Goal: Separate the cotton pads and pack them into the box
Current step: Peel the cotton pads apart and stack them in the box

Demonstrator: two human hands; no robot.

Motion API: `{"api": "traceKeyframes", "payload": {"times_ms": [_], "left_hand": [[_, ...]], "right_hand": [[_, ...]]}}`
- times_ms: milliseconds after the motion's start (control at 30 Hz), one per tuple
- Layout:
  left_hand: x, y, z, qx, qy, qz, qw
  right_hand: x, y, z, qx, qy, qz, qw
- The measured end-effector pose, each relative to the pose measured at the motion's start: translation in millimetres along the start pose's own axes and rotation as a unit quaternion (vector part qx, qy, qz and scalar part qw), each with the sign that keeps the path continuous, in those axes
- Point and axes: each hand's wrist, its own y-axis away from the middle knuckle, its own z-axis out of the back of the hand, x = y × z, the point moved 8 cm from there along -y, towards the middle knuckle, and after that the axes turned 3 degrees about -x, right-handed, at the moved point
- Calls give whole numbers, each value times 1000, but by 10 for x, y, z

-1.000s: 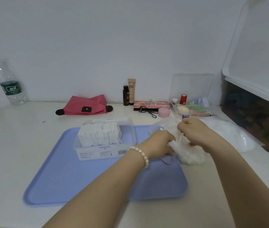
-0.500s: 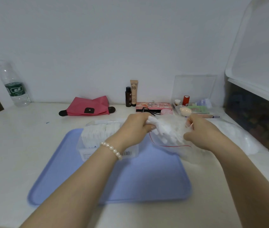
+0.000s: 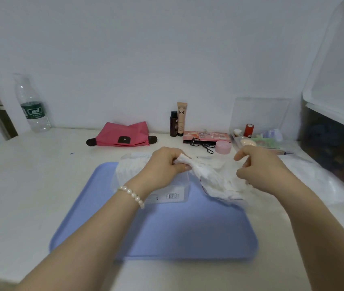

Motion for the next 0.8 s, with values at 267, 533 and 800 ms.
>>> {"api": "traceKeyframes", "payload": {"times_ms": [267,533,800], "left_hand": [[-195,37,-285,48,-197,-131,970],[-173,17,-29,-15,-90,-118,989],[-59,20,30,-1,26,-20,999]], "right_hand": [[164,93,-96,24,-13,73,997],[298,97,-259,80,71,123,987],[438,-77,-365,118,76,112,984]]}}
